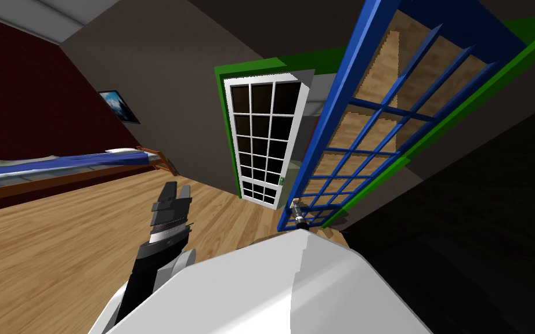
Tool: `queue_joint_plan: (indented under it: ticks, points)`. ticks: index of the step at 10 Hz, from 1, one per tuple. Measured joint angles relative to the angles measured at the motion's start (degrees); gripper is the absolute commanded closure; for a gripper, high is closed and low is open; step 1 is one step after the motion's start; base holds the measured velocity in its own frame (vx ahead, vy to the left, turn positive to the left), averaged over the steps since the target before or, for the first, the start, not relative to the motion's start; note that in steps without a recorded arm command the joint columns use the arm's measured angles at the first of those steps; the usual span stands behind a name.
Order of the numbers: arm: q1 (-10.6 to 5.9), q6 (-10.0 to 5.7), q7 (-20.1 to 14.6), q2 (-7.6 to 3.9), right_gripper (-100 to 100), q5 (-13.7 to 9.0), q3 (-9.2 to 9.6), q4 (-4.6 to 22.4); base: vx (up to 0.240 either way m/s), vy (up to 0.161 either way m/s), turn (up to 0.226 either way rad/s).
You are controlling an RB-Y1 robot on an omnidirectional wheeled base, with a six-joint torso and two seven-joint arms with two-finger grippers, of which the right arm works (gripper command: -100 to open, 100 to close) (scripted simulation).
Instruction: Pull the door open
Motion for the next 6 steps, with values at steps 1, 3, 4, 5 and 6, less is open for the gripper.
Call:
queue_joint_plan:
  ticks: [1, 3, 4, 5, 6]
  points:
    - [0.29, 0.2, -1.0, 0.06, 100, -0.3, 0.2, -0.7, -0.048, -0.025, 0.053]
    - [0.57, 1.2, -3.6, -0.06, 100, -1.8, 1.27, -2.3, -0.06, -0.027, 0.078]
    - [0.96, 1.31, -4.9, -0.11, 100, -2.2, 1.6, -3.1, -0.066, -0.038, 0.069]
    - [0.09, 0.75, -6.5, -0.4, 100, -2.8, 2.18, -1.8, -0.063, -0.026, 0.064]
    - [0.06, 0.67, -7.7, -0.48, 100, -3.2, 2.43, -1.9, -0.054, -0.019, 0.064]
